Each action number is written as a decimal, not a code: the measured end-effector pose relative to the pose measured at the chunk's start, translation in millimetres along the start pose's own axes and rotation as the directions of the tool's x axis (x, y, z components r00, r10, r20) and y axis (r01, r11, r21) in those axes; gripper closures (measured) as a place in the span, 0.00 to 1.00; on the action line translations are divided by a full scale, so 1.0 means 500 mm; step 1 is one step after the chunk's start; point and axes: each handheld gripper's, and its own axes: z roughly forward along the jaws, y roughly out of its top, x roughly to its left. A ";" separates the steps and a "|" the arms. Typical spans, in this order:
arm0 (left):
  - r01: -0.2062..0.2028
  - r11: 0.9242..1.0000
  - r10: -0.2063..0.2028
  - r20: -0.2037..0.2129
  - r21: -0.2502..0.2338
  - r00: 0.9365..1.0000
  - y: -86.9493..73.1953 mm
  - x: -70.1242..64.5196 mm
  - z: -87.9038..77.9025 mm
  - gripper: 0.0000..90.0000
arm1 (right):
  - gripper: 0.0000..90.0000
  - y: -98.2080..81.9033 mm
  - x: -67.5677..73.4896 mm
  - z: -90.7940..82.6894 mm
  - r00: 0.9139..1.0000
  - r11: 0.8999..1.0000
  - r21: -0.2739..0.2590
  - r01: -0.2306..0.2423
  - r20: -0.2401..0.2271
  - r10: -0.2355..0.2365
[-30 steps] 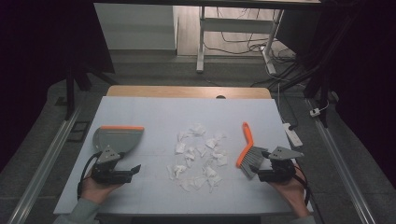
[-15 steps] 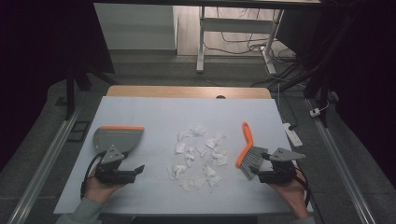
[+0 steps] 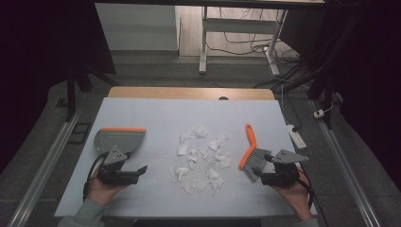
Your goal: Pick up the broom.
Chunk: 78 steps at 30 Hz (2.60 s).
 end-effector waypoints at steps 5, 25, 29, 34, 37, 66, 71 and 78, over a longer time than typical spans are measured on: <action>-0.016 1.000 0.016 0.003 0.004 1.000 0.002 -0.006 0.003 0.22 | 0.32 0.007 0.008 -0.005 1.000 1.000 0.024 0.000 0.003 0.000; -0.012 1.000 0.013 -0.002 0.010 1.000 0.005 0.006 0.005 0.22 | 0.33 0.139 -0.016 0.011 0.998 0.989 0.140 -0.044 0.053 0.037; -0.020 1.000 0.020 -0.003 0.014 1.000 0.005 0.006 0.008 0.22 | 0.33 0.167 -0.032 0.028 0.996 0.980 0.187 -0.073 0.061 0.062; -0.020 1.000 0.020 -0.007 0.013 1.000 0.004 0.009 0.008 0.22 | 0.33 0.196 -0.052 0.056 0.995 0.967 0.233 -0.099 0.052 0.089; -0.026 0.999 0.026 -0.012 0.019 1.000 0.003 0.008 0.009 0.22 | 0.34 0.211 -0.065 0.076 0.993 0.957 0.264 -0.118 0.057 0.107; -0.051 0.998 0.050 0.018 0.024 0.999 -0.004 -0.004 0.015 0.21 | 0.40 0.194 -0.144 0.245 0.907 0.691 0.592 -0.415 0.322 0.270; -0.052 0.998 0.051 0.018 0.025 0.999 -0.005 -0.006 0.016 0.21 | 0.50 0.186 -0.146 0.255 0.891 0.656 0.606 -0.451 0.346 0.293; -0.049 0.999 0.048 0.027 0.023 0.998 -0.005 -0.007 0.015 0.21 | 0.61 0.175 -0.148 0.264 0.861 0.604 0.614 -0.508 0.349 0.370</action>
